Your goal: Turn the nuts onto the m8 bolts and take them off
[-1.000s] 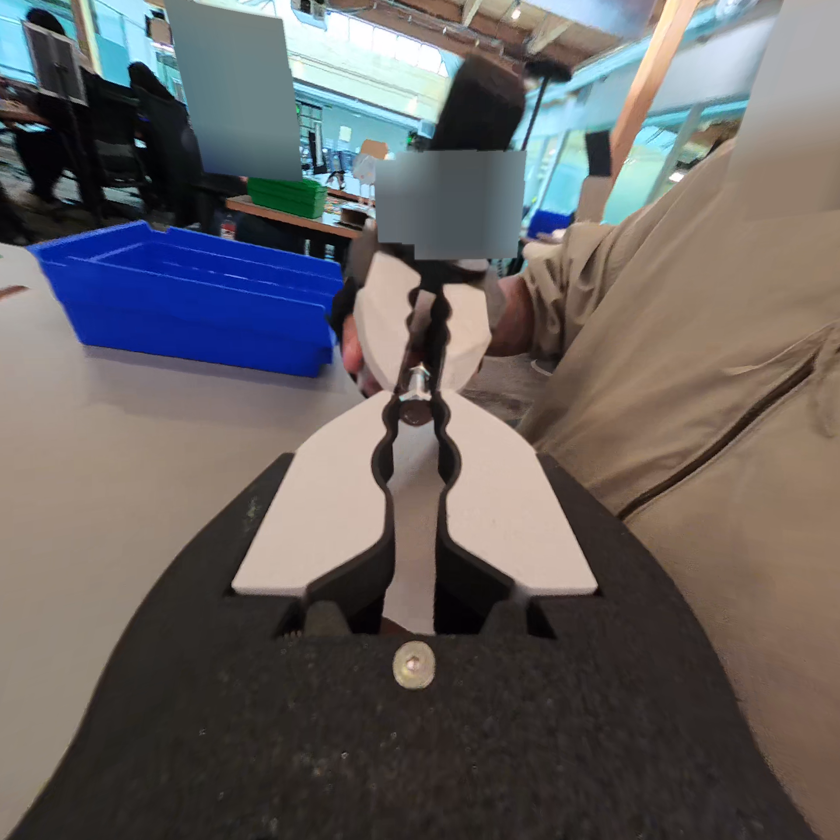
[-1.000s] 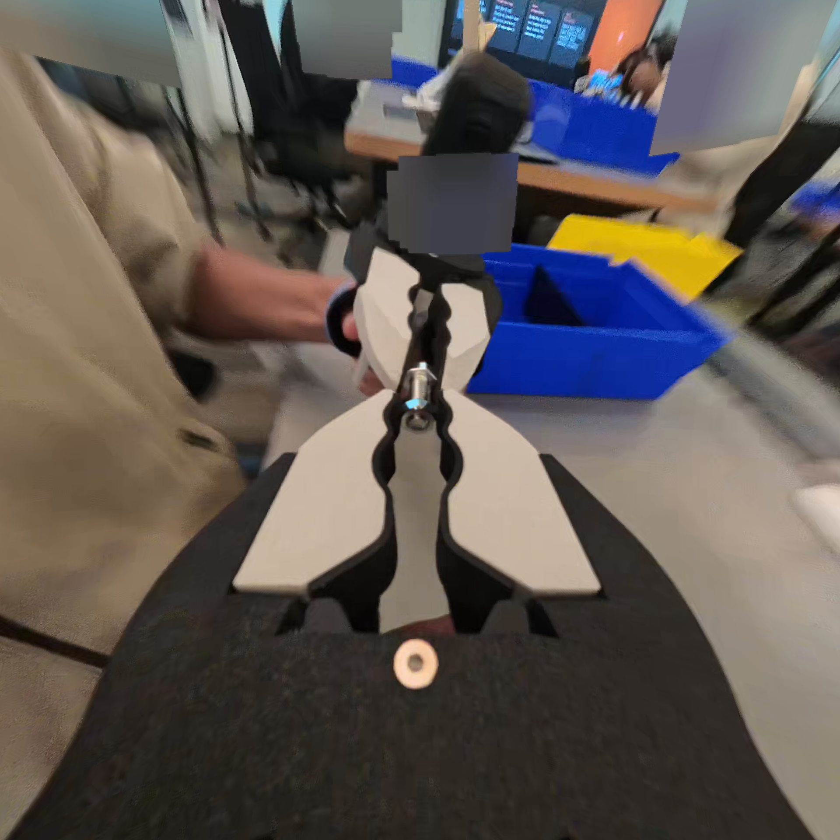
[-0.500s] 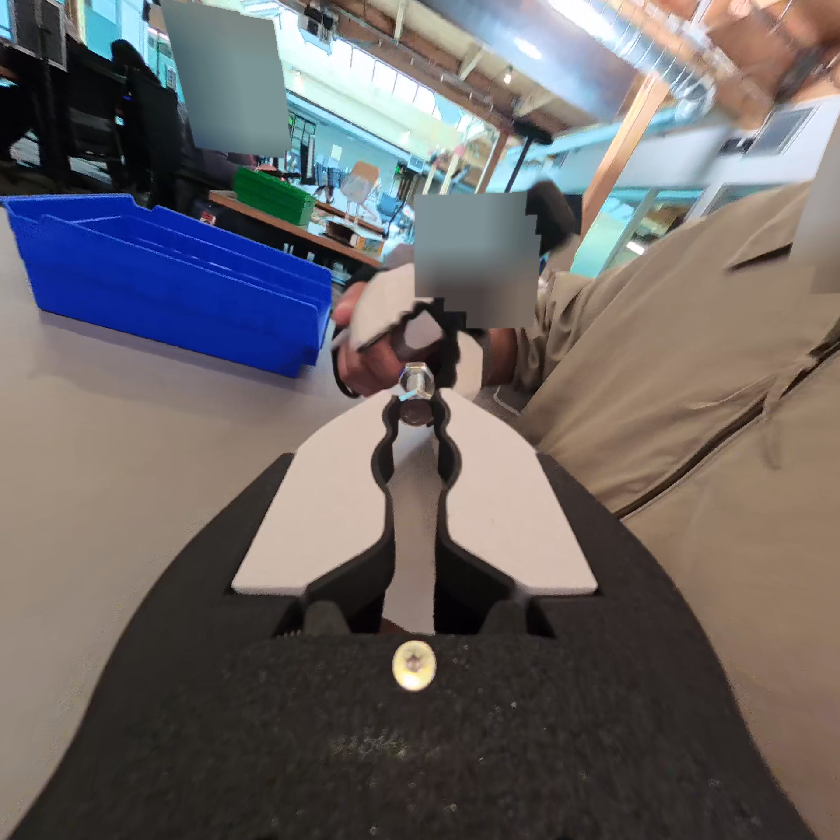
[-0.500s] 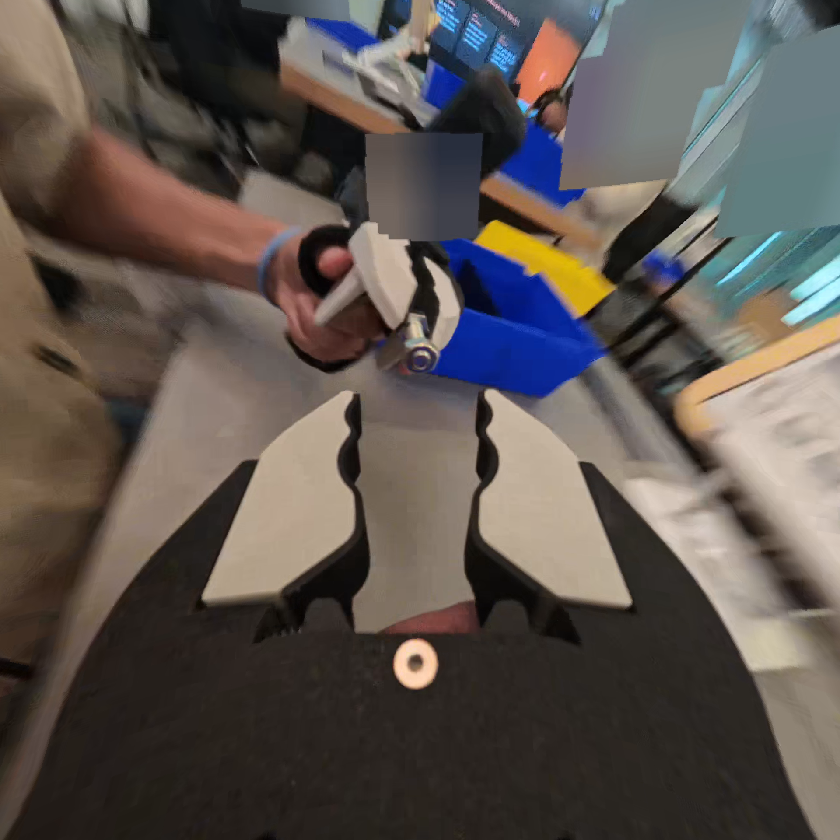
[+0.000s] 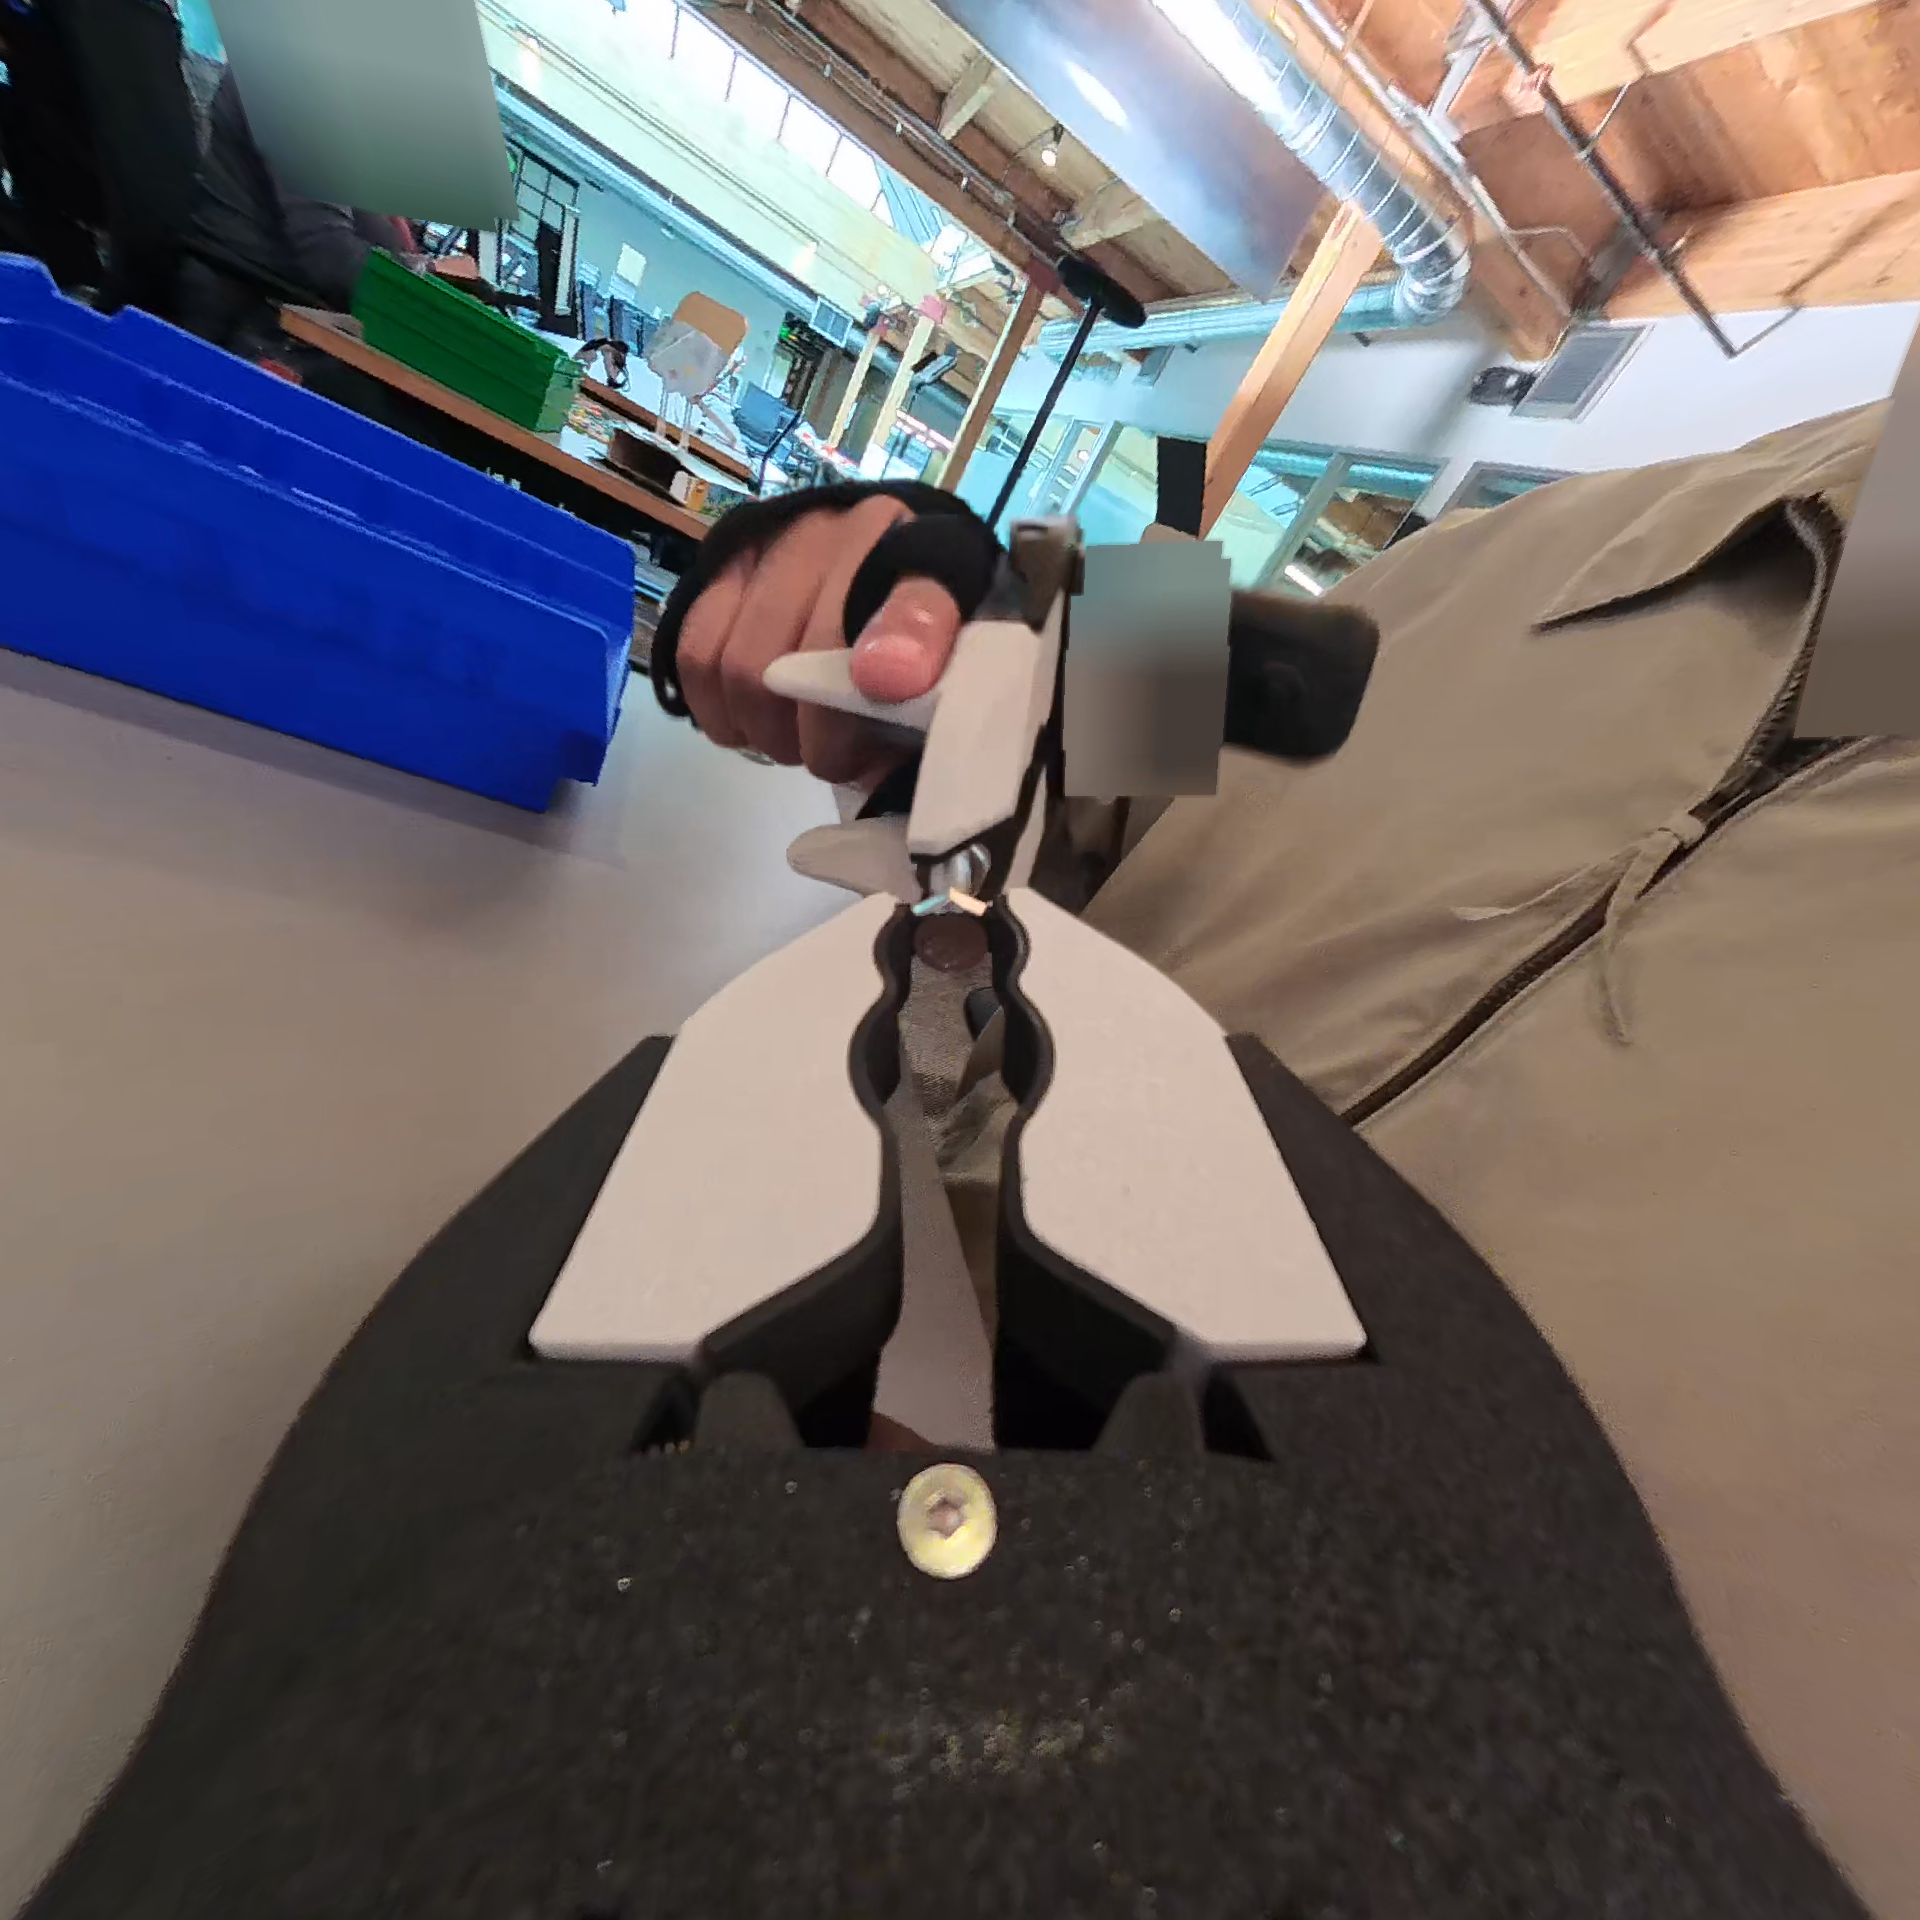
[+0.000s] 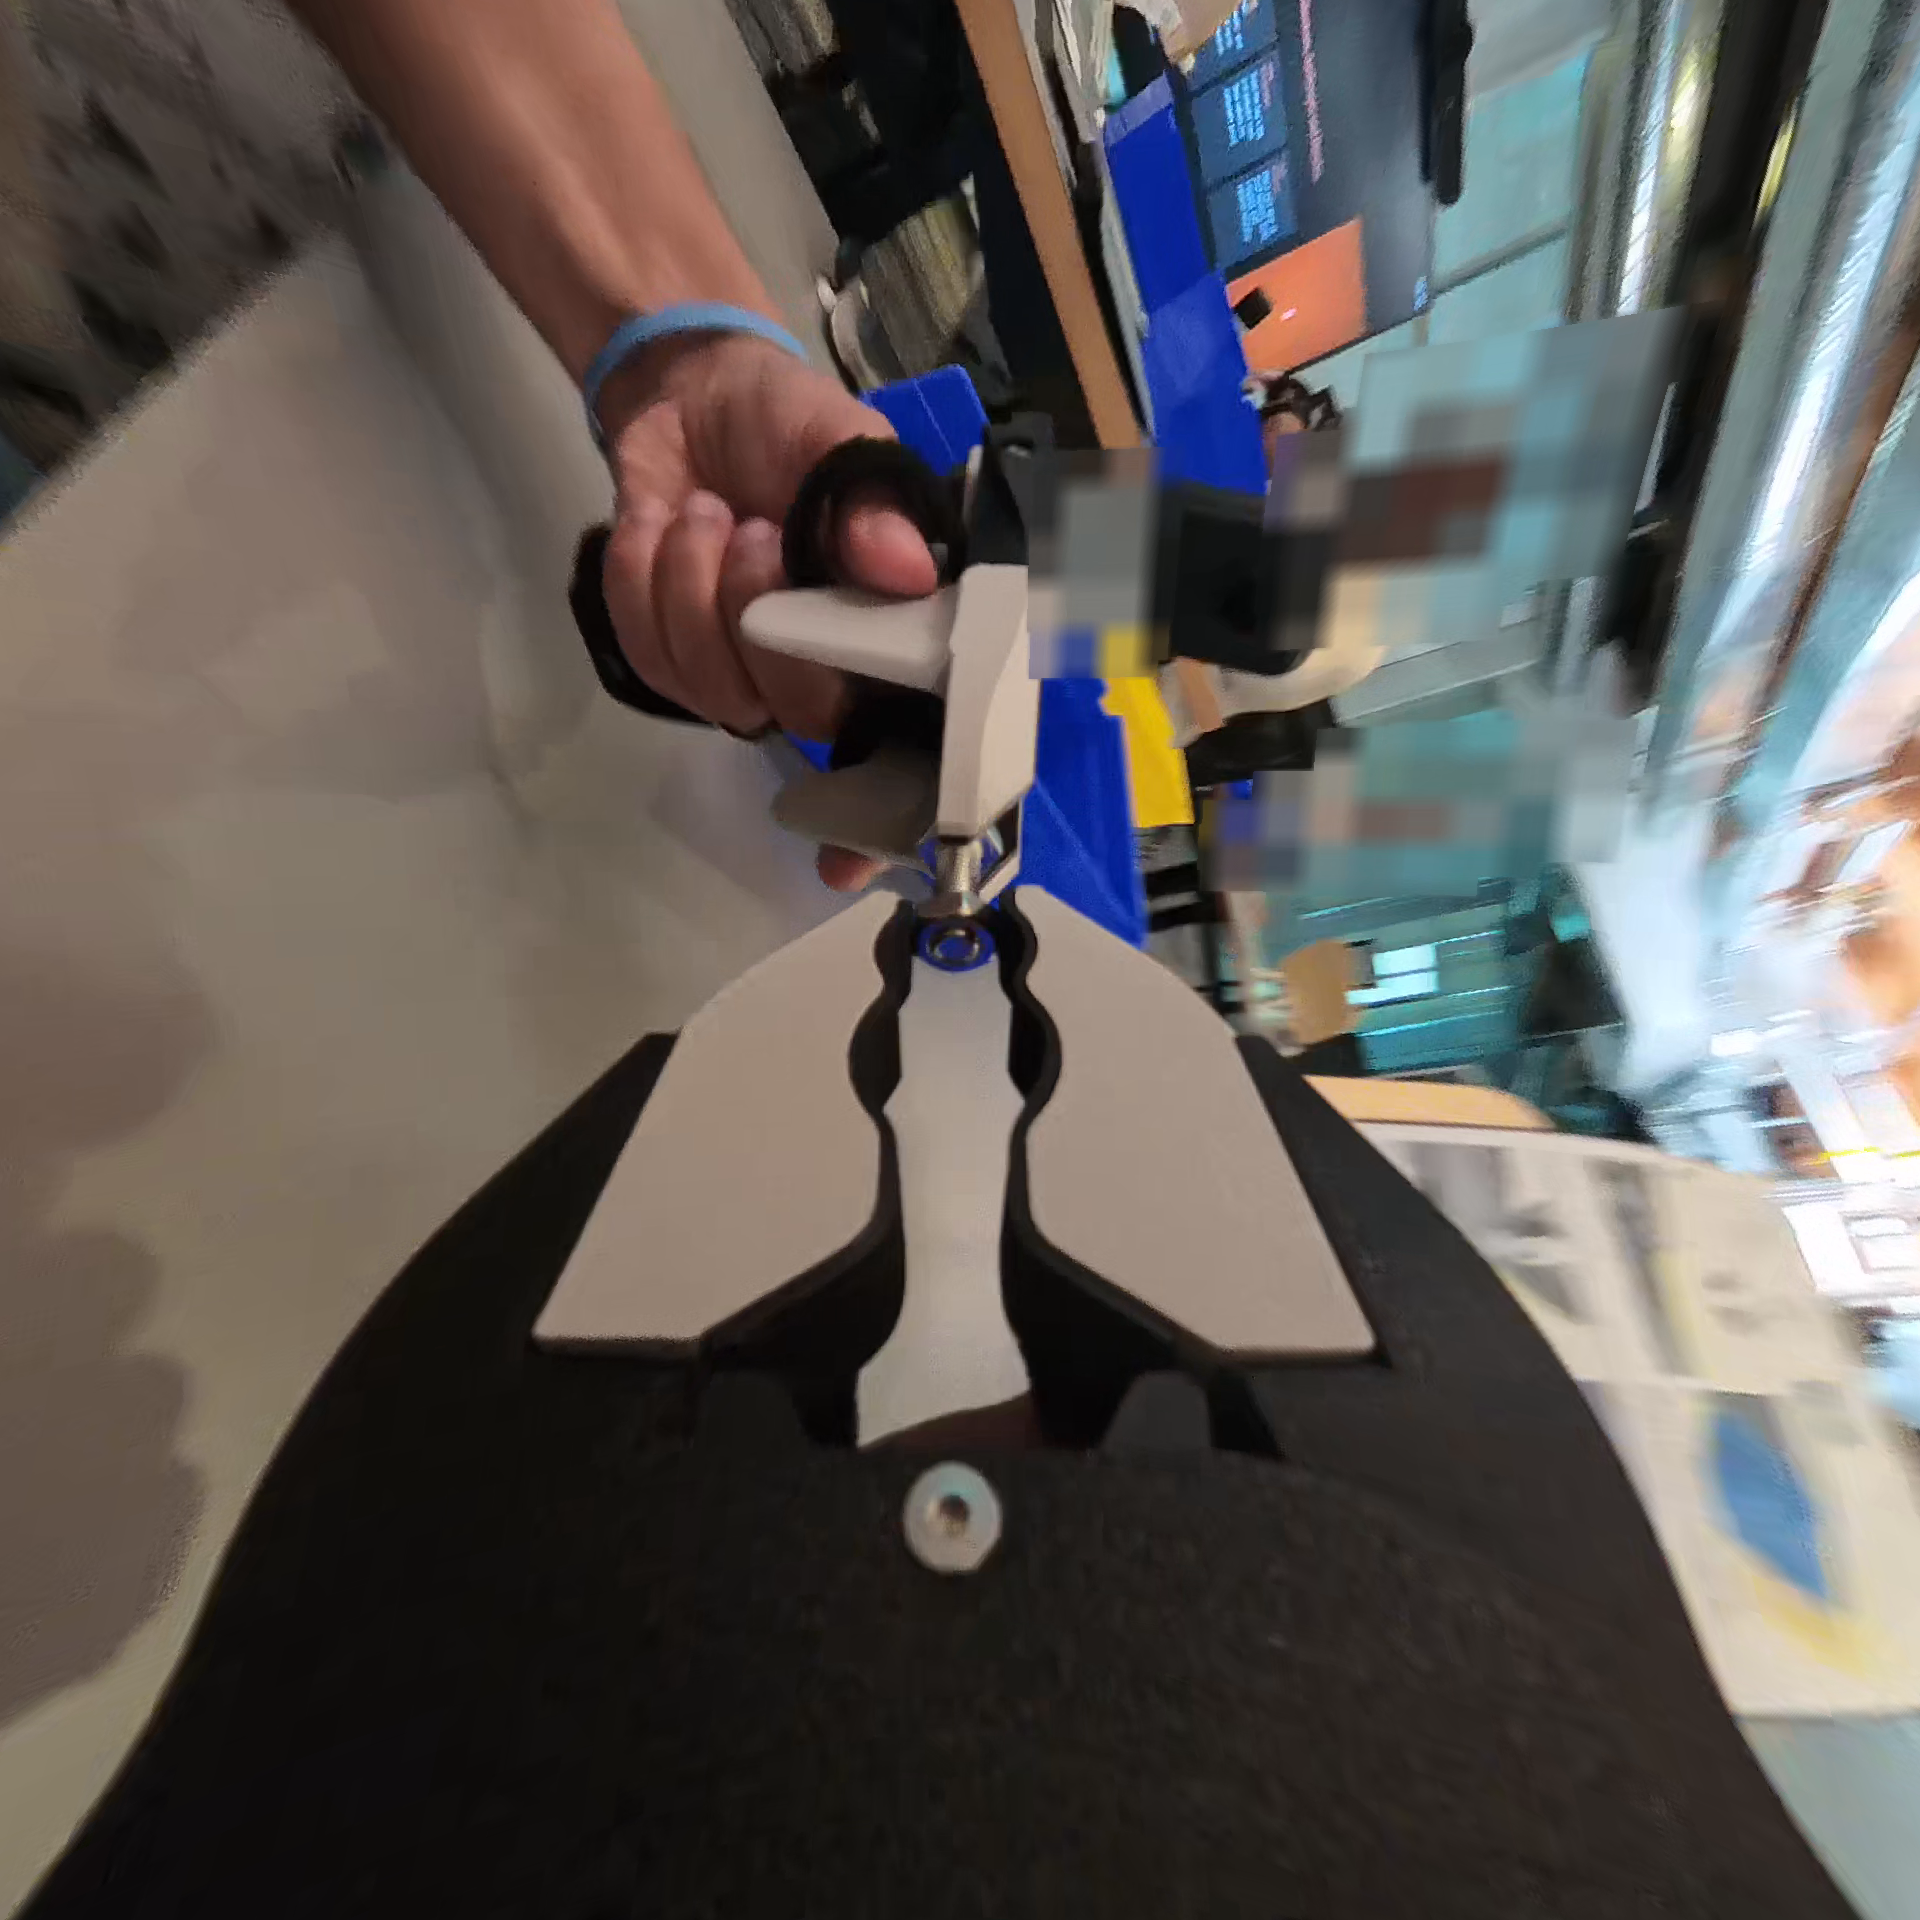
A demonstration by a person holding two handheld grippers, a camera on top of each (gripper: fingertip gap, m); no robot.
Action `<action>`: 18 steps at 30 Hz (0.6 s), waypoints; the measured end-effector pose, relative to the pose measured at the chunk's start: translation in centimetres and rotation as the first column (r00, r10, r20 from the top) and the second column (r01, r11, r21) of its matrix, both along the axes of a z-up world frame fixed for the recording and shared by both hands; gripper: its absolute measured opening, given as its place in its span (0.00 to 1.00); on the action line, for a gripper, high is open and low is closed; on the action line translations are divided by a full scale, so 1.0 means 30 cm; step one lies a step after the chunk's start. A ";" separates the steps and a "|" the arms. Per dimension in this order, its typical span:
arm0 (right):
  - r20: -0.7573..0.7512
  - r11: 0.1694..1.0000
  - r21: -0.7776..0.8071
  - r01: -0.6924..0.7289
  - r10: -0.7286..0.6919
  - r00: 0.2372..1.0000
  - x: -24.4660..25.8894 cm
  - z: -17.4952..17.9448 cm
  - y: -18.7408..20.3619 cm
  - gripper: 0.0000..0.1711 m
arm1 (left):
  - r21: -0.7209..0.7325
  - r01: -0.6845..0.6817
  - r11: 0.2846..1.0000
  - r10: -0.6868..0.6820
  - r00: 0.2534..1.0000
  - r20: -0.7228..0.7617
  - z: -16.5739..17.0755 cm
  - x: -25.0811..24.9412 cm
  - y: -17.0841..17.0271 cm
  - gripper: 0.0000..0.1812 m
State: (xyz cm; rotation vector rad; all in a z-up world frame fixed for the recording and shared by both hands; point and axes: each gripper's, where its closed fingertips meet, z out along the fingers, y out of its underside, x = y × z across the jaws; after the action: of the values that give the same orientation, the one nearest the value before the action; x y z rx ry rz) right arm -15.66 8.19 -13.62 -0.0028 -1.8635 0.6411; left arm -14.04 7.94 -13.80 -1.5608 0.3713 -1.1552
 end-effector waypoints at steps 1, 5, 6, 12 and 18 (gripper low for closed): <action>0.063 0.995 -0.096 -0.004 0.010 0.998 0.004 0.003 -0.004 0.09 | 0.021 -0.009 1.000 0.010 1.000 -0.026 0.003 0.001 -0.002 0.08; 0.345 0.849 -0.519 0.102 0.099 0.933 0.002 0.001 0.000 0.09 | 0.100 -0.108 0.989 0.126 0.972 -0.199 0.006 -0.010 0.014 0.08; 0.407 0.772 -0.618 0.147 0.154 0.900 0.001 0.001 0.001 0.09 | 0.119 -0.130 0.984 0.156 0.959 -0.236 0.007 -0.014 0.018 0.08; 0.516 0.226 -0.821 0.524 0.686 0.513 0.025 -0.001 -0.010 0.09 | 0.201 -0.192 0.961 0.258 0.885 -0.389 -0.003 -0.016 0.032 0.08; 0.502 0.257 -0.852 0.456 0.650 0.571 0.028 -0.006 -0.004 0.14 | 0.178 -0.195 0.965 0.248 0.899 -0.360 -0.002 -0.019 0.036 0.08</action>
State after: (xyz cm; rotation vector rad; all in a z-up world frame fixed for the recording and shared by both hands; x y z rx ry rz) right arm -14.83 8.07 -13.79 -1.2754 -1.9111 2.2110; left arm -14.63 9.02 -13.86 -1.6549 0.5021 -0.6326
